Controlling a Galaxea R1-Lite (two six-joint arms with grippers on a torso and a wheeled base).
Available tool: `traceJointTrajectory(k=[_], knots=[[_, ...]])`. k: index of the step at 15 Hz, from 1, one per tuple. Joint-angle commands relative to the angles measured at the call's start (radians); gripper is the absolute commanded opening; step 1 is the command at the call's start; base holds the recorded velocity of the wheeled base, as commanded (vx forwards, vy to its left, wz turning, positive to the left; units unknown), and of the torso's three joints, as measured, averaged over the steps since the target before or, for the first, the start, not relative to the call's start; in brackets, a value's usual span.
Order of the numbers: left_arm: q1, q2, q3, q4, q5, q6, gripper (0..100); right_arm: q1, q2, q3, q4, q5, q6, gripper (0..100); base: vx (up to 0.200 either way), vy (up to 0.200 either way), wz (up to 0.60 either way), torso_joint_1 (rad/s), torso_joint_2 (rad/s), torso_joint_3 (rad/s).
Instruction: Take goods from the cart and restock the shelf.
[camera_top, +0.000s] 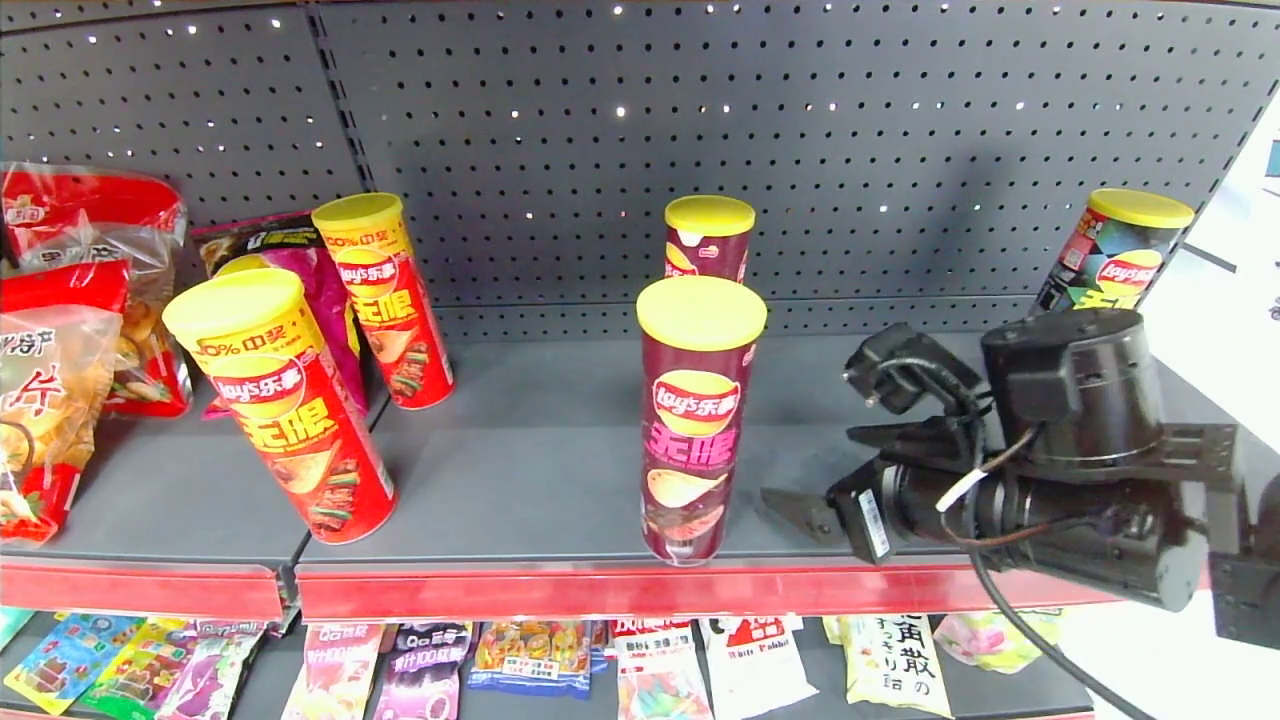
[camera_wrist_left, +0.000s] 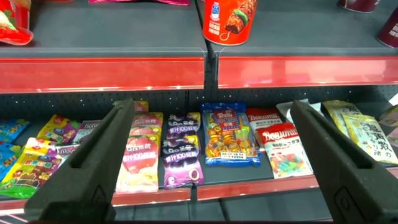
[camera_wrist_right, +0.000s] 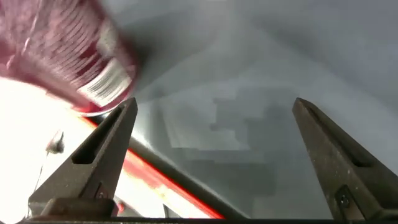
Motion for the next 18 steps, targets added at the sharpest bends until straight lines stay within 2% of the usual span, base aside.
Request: traceJointTrajectory(k=[1, 4, 7, 8, 10, 12, 14, 17, 18], knots=[[0.000, 0.001, 0.000, 0.000, 0.001, -0.002, 100, -0.060, -0.169, 0.025, 0.000, 0.003, 0.002, 100, 0.000, 0.000, 0.00, 0.000, 0.00, 0.000], [0.002, 0.001, 0.000, 0.000, 0.000, -0.001, 100, -0.155, -0.488, 0.189, 0.004, 0.006, -0.005, 100, 0.000, 0.000, 0.00, 0.000, 0.00, 0.000], [0.000, 0.001, 0.000, 0.001, 0.000, -0.002, 100, -0.312, -0.905, 0.389, 0.070, -0.002, -0.024, 100, 0.000, 0.000, 0.00, 0.000, 0.00, 0.000], [0.000, 0.003, 0.000, 0.001, -0.002, -0.002, 100, -0.379, -1.038, 0.407, 0.145, -0.002, -0.049, 100, 0.000, 0.000, 0.00, 0.000, 0.00, 0.000], [-0.008, 0.001, 0.000, 0.000, -0.031, 0.002, 100, -0.534, -1.252, 0.378, 0.383, -0.005, -0.054, 100, 0.000, 0.000, 0.00, 0.000, 0.00, 0.000], [-0.008, 0.001, 0.000, -0.003, -0.042, 0.015, 100, -0.634, -1.397, 0.346, 0.578, 0.004, -0.055, 100, 0.000, 0.000, 0.00, 0.000, 0.00, 0.000], [-0.008, 0.001, -0.002, -0.002, -0.040, 0.015, 100, -0.654, -1.491, 0.396, 0.650, -0.014, -0.055, 100, 0.000, 0.000, 0.00, 0.000, 0.00, 0.000], [-0.006, 0.001, 0.000, -0.005, -0.038, 0.015, 100, -0.663, -1.571, 0.600, 0.604, 0.004, -0.029, 100, 0.000, 0.000, 0.00, 0.000, 0.00, 0.000], [-0.008, 0.001, 0.002, -0.003, -0.042, 0.018, 100, -0.660, -1.564, 0.608, 0.575, 0.066, -0.017, 100, 0.000, 0.000, 0.00, 0.000, 0.00, 0.000]])
